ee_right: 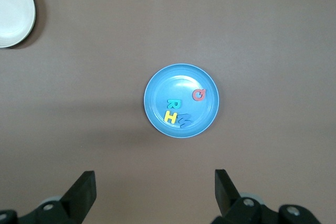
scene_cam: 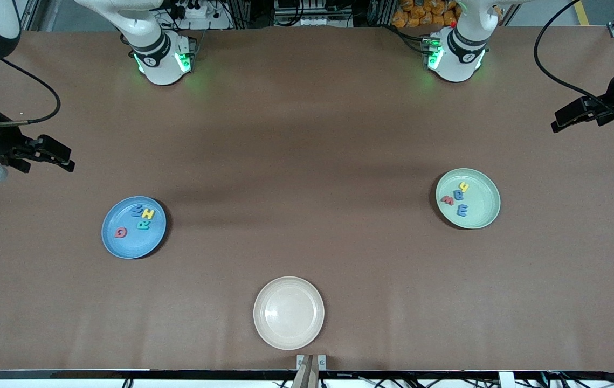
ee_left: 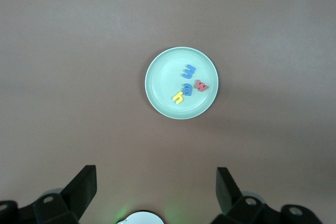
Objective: Sort uppercase to blue plate, lowercase to green plate
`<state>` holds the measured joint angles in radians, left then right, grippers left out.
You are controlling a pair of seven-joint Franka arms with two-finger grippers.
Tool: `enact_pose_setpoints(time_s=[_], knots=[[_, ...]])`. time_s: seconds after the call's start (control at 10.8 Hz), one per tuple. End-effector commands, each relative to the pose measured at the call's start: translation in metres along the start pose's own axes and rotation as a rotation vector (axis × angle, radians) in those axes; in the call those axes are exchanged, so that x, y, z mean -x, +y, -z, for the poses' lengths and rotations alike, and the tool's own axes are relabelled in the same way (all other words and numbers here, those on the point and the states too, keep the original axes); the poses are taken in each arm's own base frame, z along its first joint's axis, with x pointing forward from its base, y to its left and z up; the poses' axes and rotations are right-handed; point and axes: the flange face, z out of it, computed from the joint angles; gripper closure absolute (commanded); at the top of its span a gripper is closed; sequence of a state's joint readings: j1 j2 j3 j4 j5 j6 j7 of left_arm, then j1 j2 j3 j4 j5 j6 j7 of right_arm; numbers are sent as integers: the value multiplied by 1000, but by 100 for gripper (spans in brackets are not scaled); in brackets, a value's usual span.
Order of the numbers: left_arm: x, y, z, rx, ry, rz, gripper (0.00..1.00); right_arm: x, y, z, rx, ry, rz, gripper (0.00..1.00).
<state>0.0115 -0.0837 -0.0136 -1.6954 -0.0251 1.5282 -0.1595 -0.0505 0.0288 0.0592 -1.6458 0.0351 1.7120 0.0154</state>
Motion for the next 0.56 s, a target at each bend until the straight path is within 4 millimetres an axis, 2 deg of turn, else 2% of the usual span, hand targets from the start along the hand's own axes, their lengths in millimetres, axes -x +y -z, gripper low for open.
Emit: enact_pose_setpoints(time_s=[0.0,0.46], knots=[[7,-3,-1,6,-8,-19,0,1,-1,13,10,3,9,0],[5,-2,-3,4,-11,-22,0,6,0,24,9,-26,8,0]])
